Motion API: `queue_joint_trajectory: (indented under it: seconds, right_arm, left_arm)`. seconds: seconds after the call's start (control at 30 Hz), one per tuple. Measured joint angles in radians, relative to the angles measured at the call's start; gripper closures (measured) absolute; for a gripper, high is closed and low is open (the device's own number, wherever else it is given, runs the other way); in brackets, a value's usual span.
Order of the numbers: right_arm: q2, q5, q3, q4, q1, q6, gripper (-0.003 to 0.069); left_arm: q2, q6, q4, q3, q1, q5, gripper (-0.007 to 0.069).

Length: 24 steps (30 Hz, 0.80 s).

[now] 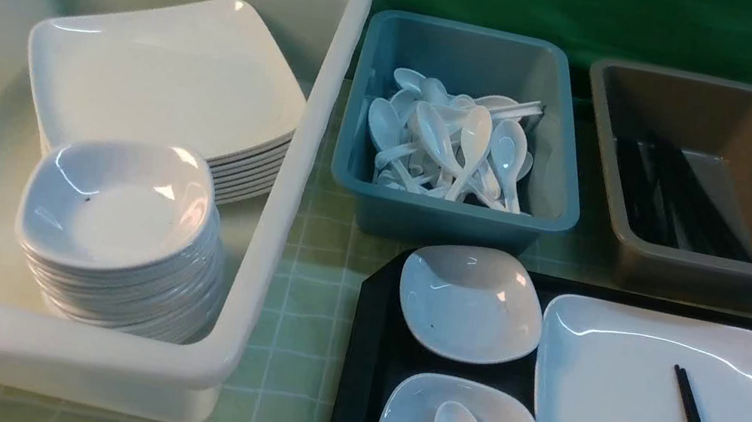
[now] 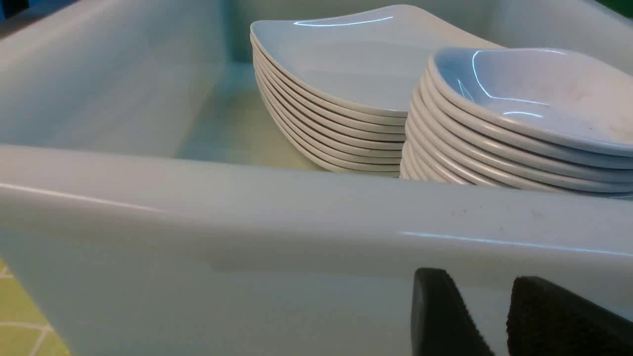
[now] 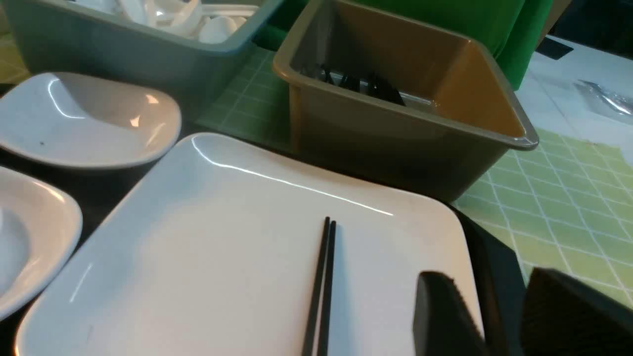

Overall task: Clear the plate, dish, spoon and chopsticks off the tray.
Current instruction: Use the right arm to grab a pair of chopsticks from the plate

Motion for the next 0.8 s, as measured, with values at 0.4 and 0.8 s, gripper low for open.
queue_joint_trajectory:
  seconds: [0.4,0.8]
  right_arm:
    - [0.0,0.0,0.0,0.0,0.0,0.0,0.0419]
    - [0.0,0.0,0.0,0.0,0.0,0.0,0.0419]
  left_arm:
    - [0.0,0.0,0.0,0.0,0.0,0.0,0.0416]
    - [0.0,0.0,0.0,0.0,0.0,0.0,0.0403]
